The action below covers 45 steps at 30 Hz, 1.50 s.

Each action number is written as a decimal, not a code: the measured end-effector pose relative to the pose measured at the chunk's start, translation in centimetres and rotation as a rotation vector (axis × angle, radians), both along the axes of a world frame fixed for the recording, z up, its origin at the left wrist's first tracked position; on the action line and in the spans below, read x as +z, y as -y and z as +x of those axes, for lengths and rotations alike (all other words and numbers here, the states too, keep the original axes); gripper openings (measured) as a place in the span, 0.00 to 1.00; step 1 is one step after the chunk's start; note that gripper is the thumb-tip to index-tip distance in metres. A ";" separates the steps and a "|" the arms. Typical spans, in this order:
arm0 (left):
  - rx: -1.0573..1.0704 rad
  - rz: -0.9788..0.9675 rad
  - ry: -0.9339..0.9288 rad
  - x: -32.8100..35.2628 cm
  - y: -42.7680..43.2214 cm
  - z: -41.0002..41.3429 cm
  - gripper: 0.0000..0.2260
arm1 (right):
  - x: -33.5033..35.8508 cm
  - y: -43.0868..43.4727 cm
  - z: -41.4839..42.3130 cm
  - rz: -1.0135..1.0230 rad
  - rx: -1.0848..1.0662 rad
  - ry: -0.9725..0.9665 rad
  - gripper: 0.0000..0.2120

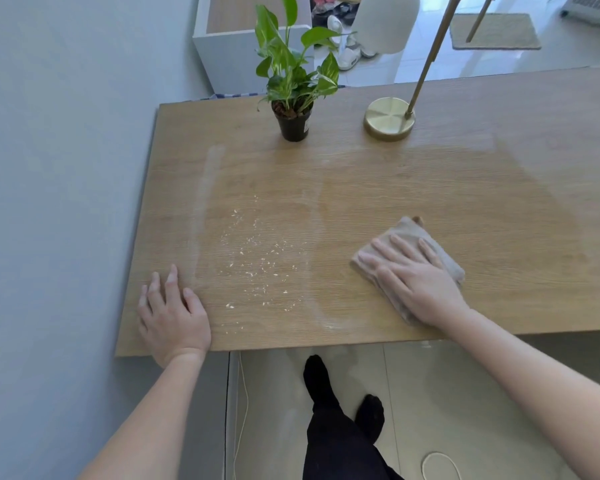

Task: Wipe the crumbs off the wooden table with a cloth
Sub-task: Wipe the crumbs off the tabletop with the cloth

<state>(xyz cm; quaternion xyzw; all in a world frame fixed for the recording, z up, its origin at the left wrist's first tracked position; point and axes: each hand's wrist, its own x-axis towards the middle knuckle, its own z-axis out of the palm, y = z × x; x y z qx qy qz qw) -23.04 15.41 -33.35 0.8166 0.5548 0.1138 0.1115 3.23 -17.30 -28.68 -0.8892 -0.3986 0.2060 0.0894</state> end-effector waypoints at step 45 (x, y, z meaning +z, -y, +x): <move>0.005 0.003 -0.003 0.0 0.2 0.1 0.21 | -0.8 3.5 -4.6 -0.023 0.076 0.053 0.24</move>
